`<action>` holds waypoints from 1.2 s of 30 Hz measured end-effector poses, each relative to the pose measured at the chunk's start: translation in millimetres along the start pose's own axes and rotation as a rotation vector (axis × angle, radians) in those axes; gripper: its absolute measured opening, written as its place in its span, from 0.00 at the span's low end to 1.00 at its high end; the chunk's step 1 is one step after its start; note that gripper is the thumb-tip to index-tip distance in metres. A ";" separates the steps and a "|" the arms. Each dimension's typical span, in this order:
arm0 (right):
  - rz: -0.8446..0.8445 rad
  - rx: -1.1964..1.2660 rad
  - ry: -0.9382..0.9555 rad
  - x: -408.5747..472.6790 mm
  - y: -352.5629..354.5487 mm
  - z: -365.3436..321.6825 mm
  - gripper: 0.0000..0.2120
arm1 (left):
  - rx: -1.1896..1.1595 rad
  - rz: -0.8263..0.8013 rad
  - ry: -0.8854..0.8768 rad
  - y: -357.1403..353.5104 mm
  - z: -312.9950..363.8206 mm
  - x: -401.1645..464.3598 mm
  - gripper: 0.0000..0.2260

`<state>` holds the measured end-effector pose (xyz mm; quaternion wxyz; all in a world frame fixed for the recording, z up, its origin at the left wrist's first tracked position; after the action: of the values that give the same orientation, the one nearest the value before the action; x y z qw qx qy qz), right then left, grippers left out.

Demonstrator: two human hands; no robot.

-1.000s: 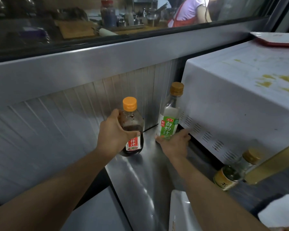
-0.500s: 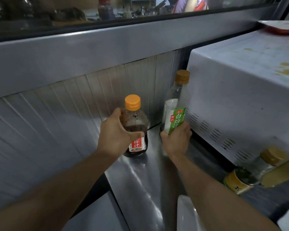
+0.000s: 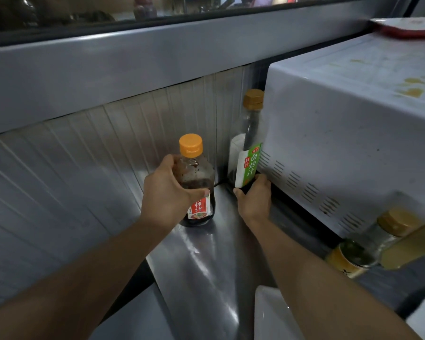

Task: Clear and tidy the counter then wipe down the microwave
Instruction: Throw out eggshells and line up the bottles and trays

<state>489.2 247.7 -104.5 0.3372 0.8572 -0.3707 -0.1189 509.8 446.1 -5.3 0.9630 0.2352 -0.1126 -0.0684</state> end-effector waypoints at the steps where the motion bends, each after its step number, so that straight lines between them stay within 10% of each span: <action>1: 0.000 0.006 0.002 1.5 -0.7 -1.0 0.24 | -0.003 0.003 -0.001 -0.7 0.0 0.4 0.26; 36: -0.149 -0.092 -0.087 -52.3 45.0 14.6 0.31 | 0.091 0.082 0.094 -39.8 -20.9 0.3 0.26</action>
<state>421.1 255.7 -87.8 0.3499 0.8601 -0.3142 -0.1977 512.2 420.1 -41.9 0.9575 0.2769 -0.0799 -0.0129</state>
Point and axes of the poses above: each hand's wrist, its own x-axis towards the middle knuckle, its own y-axis out of the back of the hand, z = x × y, the point moved 5 cm from there along x, towards the middle knuckle, and after that the axes turned 5 degrees about -x, right-handed, at the moved point
